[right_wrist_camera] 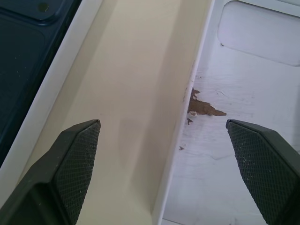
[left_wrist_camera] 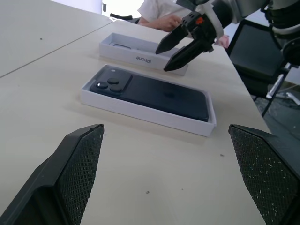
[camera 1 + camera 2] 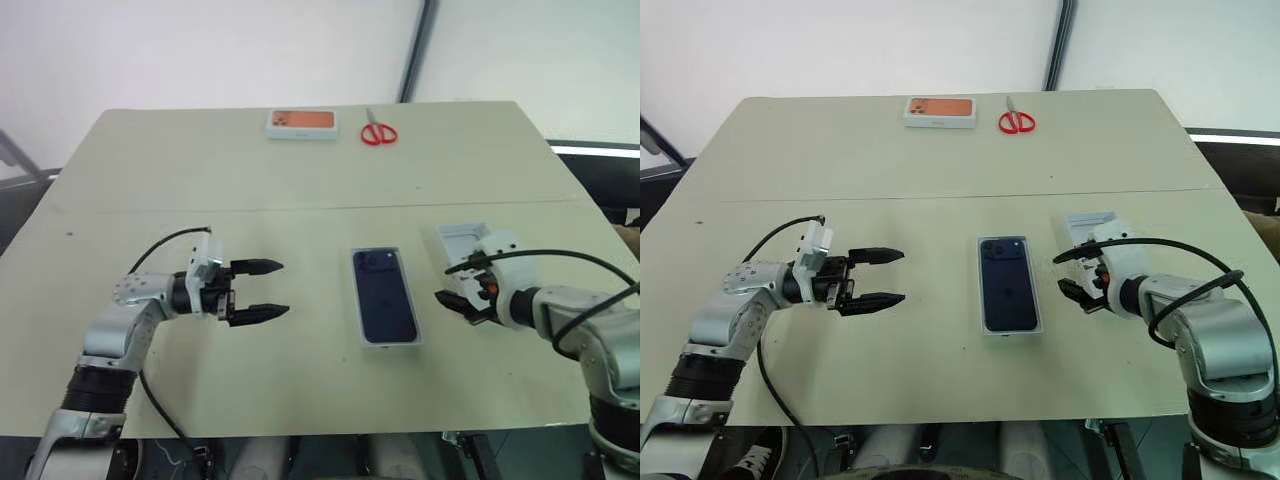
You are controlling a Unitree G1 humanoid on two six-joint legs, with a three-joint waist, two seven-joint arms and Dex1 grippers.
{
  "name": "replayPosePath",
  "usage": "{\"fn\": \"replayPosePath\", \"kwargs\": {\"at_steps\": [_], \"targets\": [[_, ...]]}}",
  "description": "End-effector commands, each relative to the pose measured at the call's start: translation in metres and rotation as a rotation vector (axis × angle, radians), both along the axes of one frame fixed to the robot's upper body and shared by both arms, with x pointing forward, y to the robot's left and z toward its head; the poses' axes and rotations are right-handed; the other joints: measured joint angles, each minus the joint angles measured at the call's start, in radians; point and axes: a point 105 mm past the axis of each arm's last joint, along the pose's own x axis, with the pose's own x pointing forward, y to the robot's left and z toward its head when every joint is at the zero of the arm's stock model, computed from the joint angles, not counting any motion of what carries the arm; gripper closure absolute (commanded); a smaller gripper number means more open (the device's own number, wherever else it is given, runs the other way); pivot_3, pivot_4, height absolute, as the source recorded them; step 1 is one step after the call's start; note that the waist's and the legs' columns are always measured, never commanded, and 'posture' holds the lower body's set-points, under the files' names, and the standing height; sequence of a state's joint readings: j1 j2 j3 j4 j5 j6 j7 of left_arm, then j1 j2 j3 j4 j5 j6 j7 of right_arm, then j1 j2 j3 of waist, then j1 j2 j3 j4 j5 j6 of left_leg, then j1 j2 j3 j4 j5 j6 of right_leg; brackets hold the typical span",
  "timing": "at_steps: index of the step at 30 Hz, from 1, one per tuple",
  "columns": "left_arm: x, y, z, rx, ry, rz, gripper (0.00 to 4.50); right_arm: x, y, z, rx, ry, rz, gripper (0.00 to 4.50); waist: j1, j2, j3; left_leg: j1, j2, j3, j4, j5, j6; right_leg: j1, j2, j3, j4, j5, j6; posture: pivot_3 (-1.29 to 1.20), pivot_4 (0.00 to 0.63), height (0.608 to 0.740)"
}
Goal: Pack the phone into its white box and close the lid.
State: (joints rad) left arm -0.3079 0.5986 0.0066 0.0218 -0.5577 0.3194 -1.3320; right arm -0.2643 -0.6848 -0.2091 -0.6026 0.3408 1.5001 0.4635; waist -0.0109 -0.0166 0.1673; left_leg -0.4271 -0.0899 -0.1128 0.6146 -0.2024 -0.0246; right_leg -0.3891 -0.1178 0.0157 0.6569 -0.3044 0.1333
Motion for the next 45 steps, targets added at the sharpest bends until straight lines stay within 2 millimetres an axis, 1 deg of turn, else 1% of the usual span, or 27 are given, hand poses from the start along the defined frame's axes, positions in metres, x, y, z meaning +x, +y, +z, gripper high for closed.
{"fn": "replayPosePath", "kwargs": {"at_steps": [1, 3, 7, 11, 13, 15, 16, 19, 20, 21, 25, 28, 30, 34, 36, 38, 39, 40, 41, 43, 45], "targets": [[-0.006, -0.002, 0.009, -0.008, -0.031, -0.034, 0.01, -0.001, 0.001, 0.002, 0.011, 0.002, -0.013, 0.0, 0.001, 0.0, 0.0, 0.0, 0.0, 0.0, 0.0, 0.0, 0.0, 0.0, 0.0, 0.0, 0.0, 0.0, 0.0, 0.0, 0.15, 0.74], [-0.007, -0.003, 0.009, -0.011, -0.025, -0.039, 0.01, -0.002, -0.001, -0.001, -0.014, 0.004, -0.014, 0.0, 0.0, 0.0, 0.0, 0.0, 0.0, 0.0, 0.0, 0.0, 0.0, 0.0, 0.0, 0.0, 0.0, 0.0, 0.0, 0.0, 0.15, 0.74], [-0.009, -0.007, 0.008, -0.013, -0.028, -0.042, 0.01, -0.003, -0.002, -0.001, 0.034, 0.036, -0.056, 0.0, -0.002, 0.0, 0.0, 0.0, 0.0, 0.0, 0.0, 0.0, 0.0, 0.0, 0.0, 0.0, 0.0, 0.0, 0.0, 0.0, 0.15, 0.74], [-0.009, -0.009, 0.007, -0.015, -0.032, -0.036, 0.01, -0.003, 0.001, -0.001, 0.045, 0.047, -0.053, 0.0, -0.001, 0.0, 0.0, 0.0, 0.0, 0.0, 0.0, 0.0, 0.0, 0.0, 0.0, 0.0, 0.0, 0.0, 0.0, 0.0, 0.15, 0.74], [-0.008, -0.01, 0.007, -0.02, -0.033, -0.03, 0.0, -0.003, 0.001, -0.002, 0.038, 0.052, -0.048, 0.56, 0.0, 0.0, 0.0, 0.0, 0.0, 0.0, 0.0, 0.0, 0.0, 0.0, 0.0, 0.0, 0.0, 0.0, 0.0, 0.0, 0.15, 0.74], [-0.009, -0.011, 0.008, -0.021, -0.034, -0.029, 0.0, -0.002, -0.004, -0.006, 0.044, 0.059, -0.086, 1.34, 0.0, 0.0, 0.0, 0.0, 0.0, 0.0, 0.0, 0.0, 0.0, 0.0, 0.0, 0.0, 0.0, 0.0, 0.0, 0.0, 0.15, 0.74], [-0.009, -0.011, 0.008, -0.022, -0.031, -0.029, 0.0, -0.002, -0.006, -0.007, 0.03, 0.064, -0.099, 1.95, 0.0, 0.0, 0.0, 0.0, 0.0, 0.0, 0.0, 0.0, 0.0, 0.0, 0.0, 0.0, 0.0, 0.0, 0.0, 0.0, 0.15, 0.74], [-0.011, -0.011, 0.008, -0.019, -0.032, -0.028, 0.0, -0.002, -0.012, -0.012, -0.002, 0.077, -0.128, 3.4, -0.001, 0.0, 0.0, 0.0, 0.0, 0.0, 0.0, 0.0, 0.0, 0.0, 0.0, 0.0, 0.0, 0.0, 0.0, 0.0, 0.15, 0.74], [-0.012, -0.011, 0.009, -0.019, -0.032, -0.027, 0.0, -0.002, -0.013, -0.014, -0.014, 0.08, -0.135, 4.01, 0.0, 0.0, 0.0, 0.0, 0.0, 0.0, 0.0, 0.0, 0.0, 0.0, 0.0, 0.0, 0.0, 0.0, 0.0, 0.0, 0.15, 0.74], [-0.012, -0.011, 0.009, -0.018, -0.032, -0.025, 0.0, -0.002, -0.014, -0.015, -0.016, 0.084, -0.146, 4.48, -0.001, 0.0, 0.0, 0.0, 0.0, 0.0, 0.0, 0.0, 0.0, 0.0, 0.0, 0.0, 0.0, 0.0, 0.0, 0.0, 0.15, 0.74], [-0.011, -0.01, 0.009, -0.014, -0.029, -0.012, 0.0, 0.002, -0.014, -0.016, 0.002, 0.073, -0.188, 4.48, -0.001, -0.001, -0.001, 0.001, 0.0, 0.0, 0.0, 0.0, 0.0, 0.001, 0.0, 0.0, 0.0, 0.0, 0.0, 0.0, 0.15, 0.74], [-0.009, -0.009, 0.009, -0.018, -0.027, -0.003, 0.0, 0.008, -0.015, -0.008, 0.025, 0.038, -0.211, 4.48, -0.001, -0.001, -0.001, 0.001, 0.0, 0.0, 0.0, 0.0, 0.0, 0.001, 0.0, 0.0, 0.0, 0.0, 0.0, 0.0, 0.15, 0.74], [-0.008, -0.009, 0.01, -0.025, -0.027, 0.007, 0.0, 0.016, -0.011, 0.003, 0.076, -0.013, -0.217, 4.48, -0.002, 0.0, -0.001, 0.001, 0.0, 0.0, 0.0, 0.0, 0.0, 0.001, 0.0, 0.0, 0.0, 0.0, 0.0, 0.0, 0.15, 0.74], [-0.003, -0.007, 0.011, -0.031, -0.024, 0.037, 0.0, 0.031, 0.022, 0.039, 0.29, -0.149, -0.118, 4.48, -0.008, 0.001, 0.0, 0.001, 0.001, 0.001, -0.001, 0.0, 0.0, -0.001, 0.001, 0.001, 0.001, 0.0, 0.0, 0.0, 0.15, 0.74], [0.002, -0.005, 0.012, -0.027, -0.025, 0.069, 0.0, 0.033, 0.04, 0.051, 0.456, -0.187, -0.044, 4.48, -0.006, 0.001, 0.0, 0.001, 0.001, 0.001, -0.001, 0.0, 0.0, -0.001, 0.001, 0.001, 0.001, 0.0, 0.0, 0.0, 0.15, 0.74], [0.009, -0.003, 0.013, -0.018, -0.047, 0.119, 0.0, 0.036, 0.059, 0.07, 0.679, -0.241, 0.02, 4.48, -0.004, 0.001, 0.0, 0.001, 0.001, 0.0, -0.001, 0.0, 0.0, -0.001, 0.001, 0.001, 0.001, 0.0, 0.0, 0.0, 0.15, 0.74], [0.012, -0.002, 0.014, -0.025, -0.05, 0.137, 0.0, 0.036, 0.066, 0.077, 0.76, -0.259, 0.046, 4.48, -0.004, 0.001, 0.0, 0.001, 0.001, 0.0, -0.001, 0.0, 0.0, -0.001, 0.001, 0.001, 0.001, 0.0, 0.0, 0.0, 0.15, 0.74], [0.013, -0.001, 0.015, -0.028, -0.061, 0.15, 0.0, 0.03, 0.081, 0.081, 0.859, -0.249, 0.14, 4.48, -0.003, 0.001, 0.0, 0.001, 0.001, 0.001, -0.001, 0.0, 0.0, -0.002, 0.001, 0.001, 0.002, 0.0, 0.0, 0.0, 0.15, 0.74], [0.015, 0.001, 0.016, -0.03, -0.063, 0.17, 0.0, 0.024, 0.093, 0.079, 0.942, -0.213, 0.209, 4.48, -0.001, 0.001, 0.0, 0.001, 0.0, 0.0, -0.001, 0.0, 0.0, -0.002, 0.001, 0.002, 0.003, 0.0, 0.0, 0.0, 0.15, 0.74], [0.017, 0.004, 0.017, -0.033, -0.068, 0.196, 0.0, 0.012, 0.107, 0.075, 1.023, -0.173, 0.28, 4.48, -0.001, 0.001, 0.0, 0.001, 0.0, 0.0, -0.001, 0.0, 0.0, -0.001, 0.001, 0.001, 0.002, 0.0, 0.0, 0.0, 0.15, 0.74], [0.019, 0.006, 0.018, -0.037, -0.07, 0.215, 0.0, -0.002, 0.117, 0.065, 1.083, -0.097, 0.337, 4.48, -0.001, 0.001, 0.0, 0.001, 0.0, 0.0, -0.001, 0.0, 0.0, -0.002, 0.0, 0.002, 0.002, 0.0, 0.0, 0.0, 0.15, 0.74]]}}
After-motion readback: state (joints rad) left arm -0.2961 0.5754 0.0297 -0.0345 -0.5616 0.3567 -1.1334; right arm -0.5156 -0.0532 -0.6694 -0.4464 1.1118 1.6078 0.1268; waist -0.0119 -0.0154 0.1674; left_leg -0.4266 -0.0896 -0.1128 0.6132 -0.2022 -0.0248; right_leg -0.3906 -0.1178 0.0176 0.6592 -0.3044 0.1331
